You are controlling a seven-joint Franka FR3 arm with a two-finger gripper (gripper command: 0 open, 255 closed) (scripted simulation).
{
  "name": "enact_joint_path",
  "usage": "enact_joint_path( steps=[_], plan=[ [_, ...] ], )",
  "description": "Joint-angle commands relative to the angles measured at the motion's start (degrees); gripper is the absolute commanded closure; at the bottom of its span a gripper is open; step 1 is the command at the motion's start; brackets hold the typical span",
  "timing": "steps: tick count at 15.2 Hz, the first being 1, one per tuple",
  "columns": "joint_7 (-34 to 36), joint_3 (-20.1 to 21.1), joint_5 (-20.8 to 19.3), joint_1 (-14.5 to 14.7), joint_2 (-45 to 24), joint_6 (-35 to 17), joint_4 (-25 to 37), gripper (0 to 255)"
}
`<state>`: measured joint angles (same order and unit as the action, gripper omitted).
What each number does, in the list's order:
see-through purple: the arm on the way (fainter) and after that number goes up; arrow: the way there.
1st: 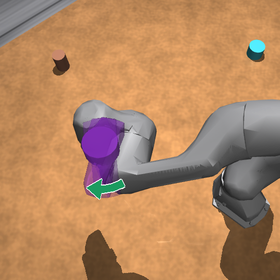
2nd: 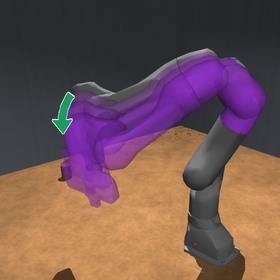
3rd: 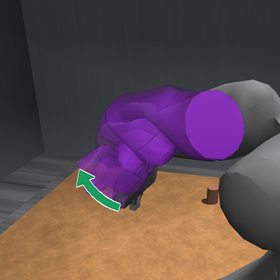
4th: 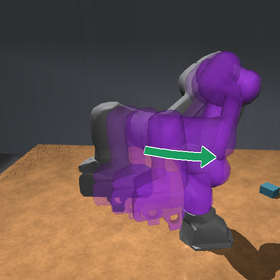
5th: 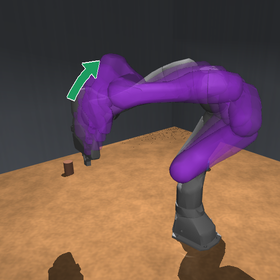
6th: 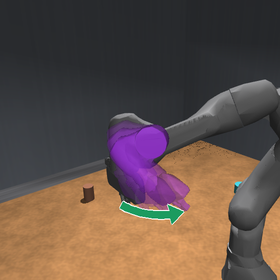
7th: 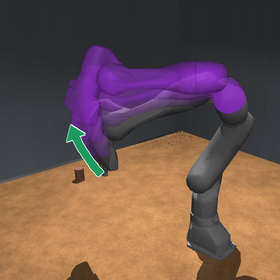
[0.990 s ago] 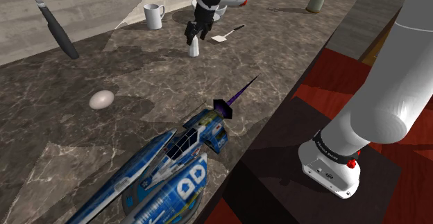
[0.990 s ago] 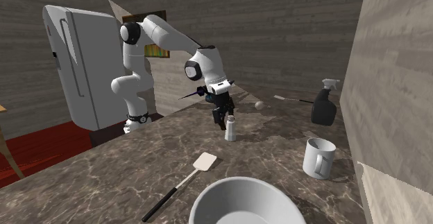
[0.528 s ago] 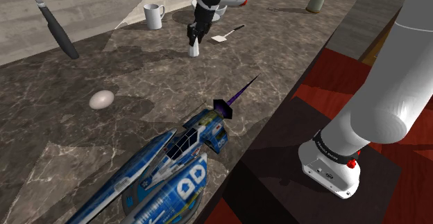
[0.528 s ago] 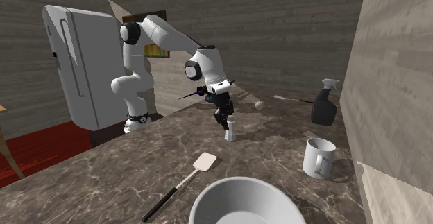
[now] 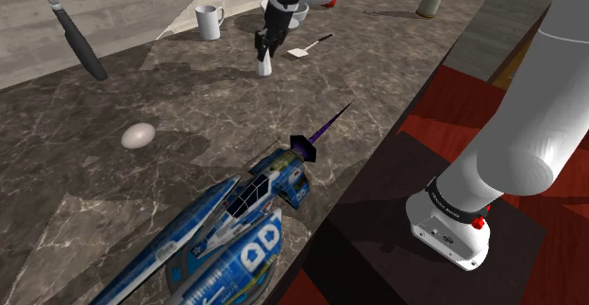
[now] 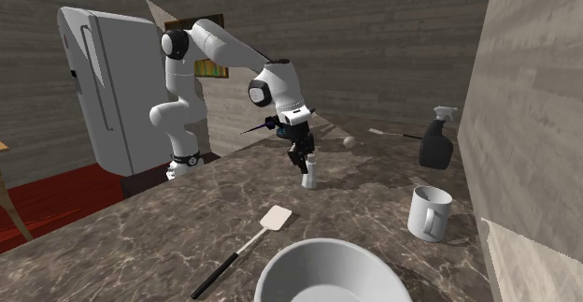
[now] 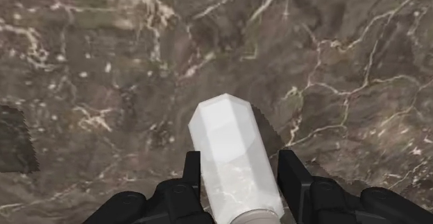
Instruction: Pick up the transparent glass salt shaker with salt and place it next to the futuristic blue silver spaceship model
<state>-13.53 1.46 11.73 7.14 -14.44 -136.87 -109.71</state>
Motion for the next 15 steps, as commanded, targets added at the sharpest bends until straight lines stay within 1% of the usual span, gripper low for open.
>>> enact_joint_path(
  steps=[1, 15],
  plan=[
    [0.4, 0.0, -0.2, 0.1, 0.6, 1.2, 0.6, 255],
    [2.3, -0.4, -1.5, 0.0, 4.2, 10.8, 6.7, 255]
  ],
)
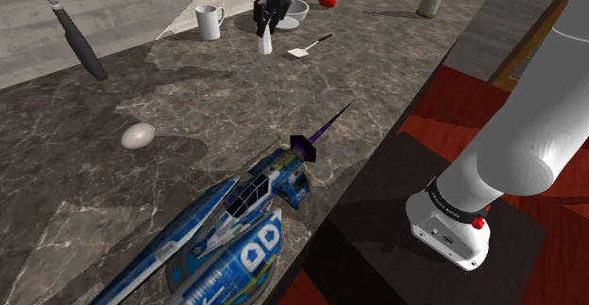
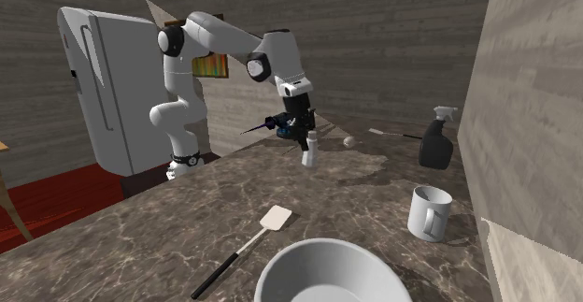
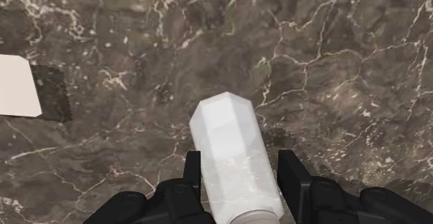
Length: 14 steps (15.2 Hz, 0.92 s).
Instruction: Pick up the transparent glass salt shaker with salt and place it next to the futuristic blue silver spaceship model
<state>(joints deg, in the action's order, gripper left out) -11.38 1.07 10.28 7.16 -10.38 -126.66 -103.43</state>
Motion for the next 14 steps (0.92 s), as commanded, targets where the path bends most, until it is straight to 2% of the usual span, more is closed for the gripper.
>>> enact_joint_path(
  steps=[1, 14],
  plan=[
    [0.3, 0.0, -0.2, 0.0, 0.4, 1.3, 1.0, 255],
    [1.8, -0.2, -1.0, -0.1, 1.6, 10.8, 9.3, 255]
  ],
)
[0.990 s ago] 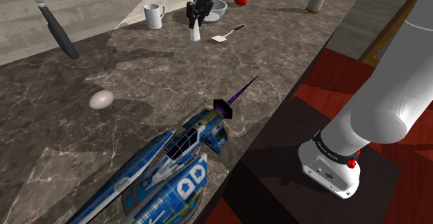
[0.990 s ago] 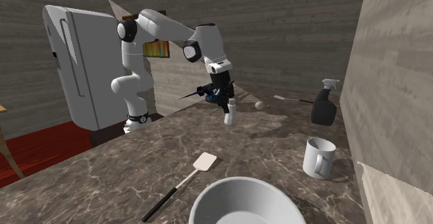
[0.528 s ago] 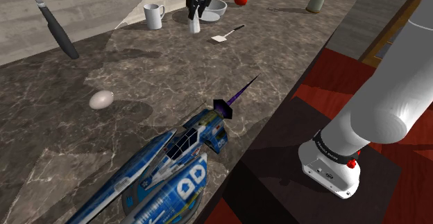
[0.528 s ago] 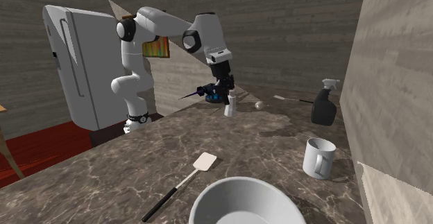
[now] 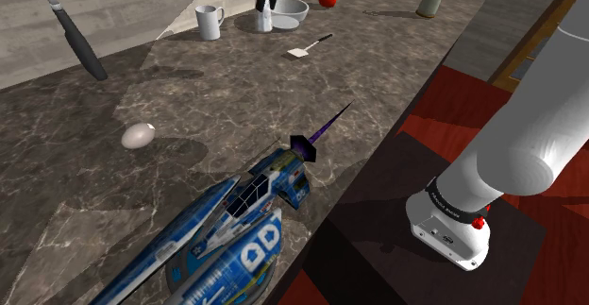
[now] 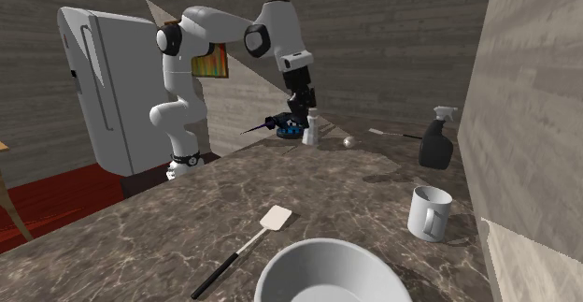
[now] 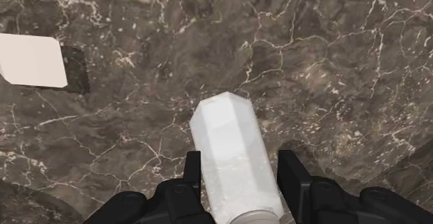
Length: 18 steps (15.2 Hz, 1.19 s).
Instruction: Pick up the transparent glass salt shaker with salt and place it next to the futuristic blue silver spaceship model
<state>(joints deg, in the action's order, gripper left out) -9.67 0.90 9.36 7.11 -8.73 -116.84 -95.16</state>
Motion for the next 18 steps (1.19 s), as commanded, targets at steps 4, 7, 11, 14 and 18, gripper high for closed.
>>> enact_joint_path(
  steps=[4, 7, 11, 14, 18],
  plan=[
    [0.6, -0.1, -0.3, -0.1, -0.1, 4.1, 4.2, 255],
    [0.9, -0.1, -0.4, -0.1, -0.3, 6.4, 6.8, 255],
    [1.4, -0.1, -0.5, -0.1, -0.7, 9.3, 10.1, 255],
    [1.9, 0.2, -0.5, 0.4, 6.8, 7.0, 0.3, 255],
    [2.8, 0.8, -0.5, 1.0, 16.2, 5.2, -10.7, 255]
  ],
)
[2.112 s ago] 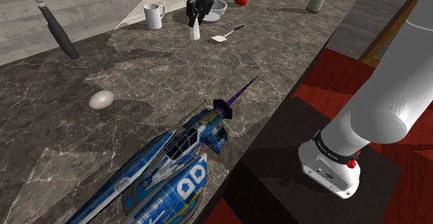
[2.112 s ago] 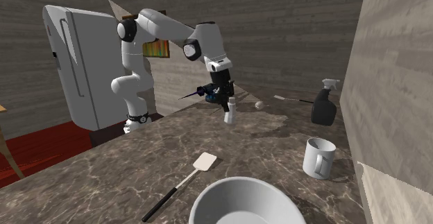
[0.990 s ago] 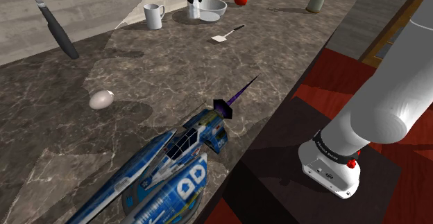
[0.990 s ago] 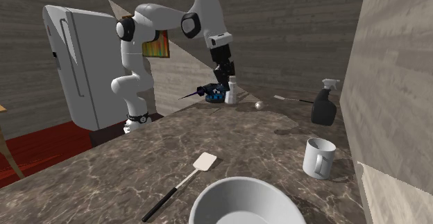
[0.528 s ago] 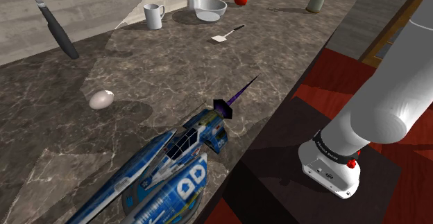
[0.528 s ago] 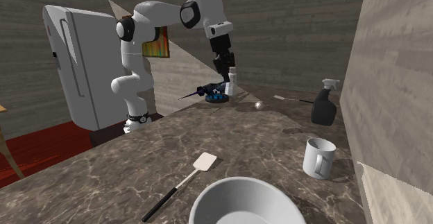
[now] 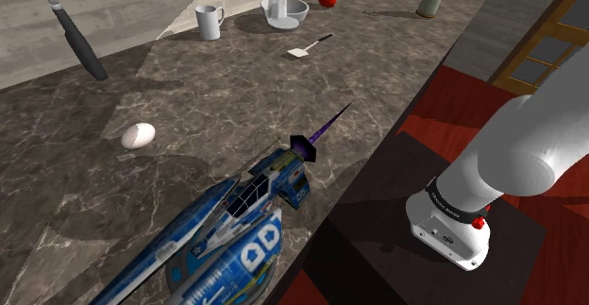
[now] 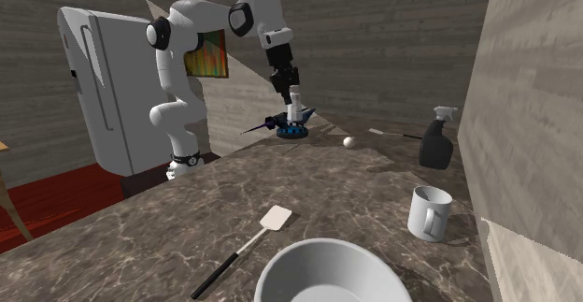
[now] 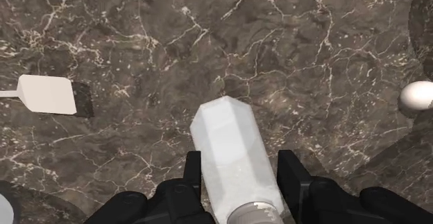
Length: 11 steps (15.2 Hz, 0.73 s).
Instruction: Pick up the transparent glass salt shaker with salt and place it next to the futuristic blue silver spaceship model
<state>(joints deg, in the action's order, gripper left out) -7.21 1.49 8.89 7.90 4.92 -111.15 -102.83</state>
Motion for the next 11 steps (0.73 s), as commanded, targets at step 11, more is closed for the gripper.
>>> enact_joint_path(
  steps=[11],
  plan=[
    [4.1, 2.7, 1.1, 1.9, 27.2, 0.8, -25.8, 255]
  ],
)
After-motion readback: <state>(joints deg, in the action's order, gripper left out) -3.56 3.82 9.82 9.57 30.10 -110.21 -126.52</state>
